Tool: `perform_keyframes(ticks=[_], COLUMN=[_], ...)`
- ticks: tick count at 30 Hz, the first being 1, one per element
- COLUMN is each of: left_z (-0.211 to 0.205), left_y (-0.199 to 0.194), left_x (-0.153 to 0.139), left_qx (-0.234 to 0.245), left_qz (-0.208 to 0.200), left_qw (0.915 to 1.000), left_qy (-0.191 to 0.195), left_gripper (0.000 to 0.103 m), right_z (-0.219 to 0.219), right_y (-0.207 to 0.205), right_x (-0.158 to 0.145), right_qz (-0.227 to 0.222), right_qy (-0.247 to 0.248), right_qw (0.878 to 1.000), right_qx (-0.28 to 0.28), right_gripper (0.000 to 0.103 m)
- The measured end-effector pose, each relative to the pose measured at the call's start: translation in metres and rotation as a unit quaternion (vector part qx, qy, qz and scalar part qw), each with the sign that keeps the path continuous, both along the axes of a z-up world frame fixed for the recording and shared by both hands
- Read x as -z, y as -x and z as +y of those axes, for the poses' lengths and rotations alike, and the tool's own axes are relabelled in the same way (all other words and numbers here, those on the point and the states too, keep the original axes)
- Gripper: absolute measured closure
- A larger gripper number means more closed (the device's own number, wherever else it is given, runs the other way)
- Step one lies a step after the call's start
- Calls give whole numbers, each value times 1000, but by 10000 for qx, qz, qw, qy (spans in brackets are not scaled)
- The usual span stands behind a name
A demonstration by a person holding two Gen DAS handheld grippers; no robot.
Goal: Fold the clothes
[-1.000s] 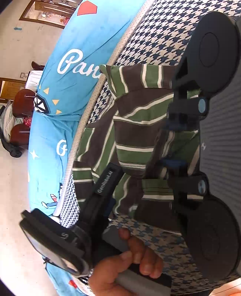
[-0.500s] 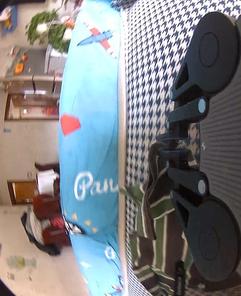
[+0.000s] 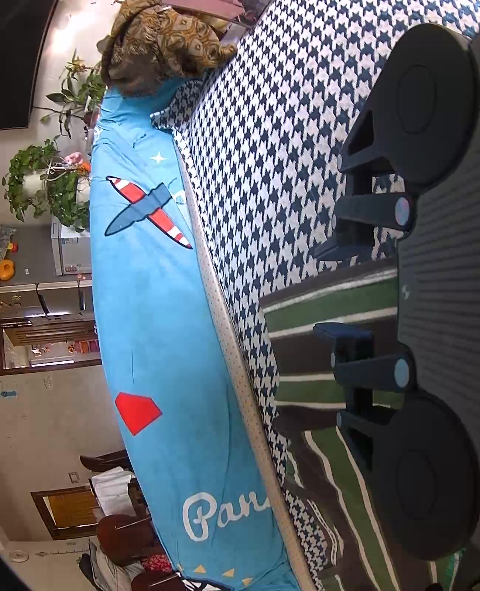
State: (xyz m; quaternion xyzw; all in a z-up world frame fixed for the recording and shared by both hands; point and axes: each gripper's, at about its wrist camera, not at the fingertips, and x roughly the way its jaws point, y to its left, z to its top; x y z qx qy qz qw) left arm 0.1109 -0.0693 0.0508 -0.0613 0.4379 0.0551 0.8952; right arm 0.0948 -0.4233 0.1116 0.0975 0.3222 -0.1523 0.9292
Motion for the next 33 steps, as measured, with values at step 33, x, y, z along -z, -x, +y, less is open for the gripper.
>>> perform_keyframes(ticks=[33], left_z=[7], left_y=[127], left_x=[-32], left_qx=[360], left_qz=[-723], left_qw=[9956], left_qy=[-486], left_gripper=[3], right_z=[55], right_y=[69], right_x=[22], right_qz=[397], right_qy=[-1308], right_qw=[9865], right_qx=[-900], right_gripper=[29])
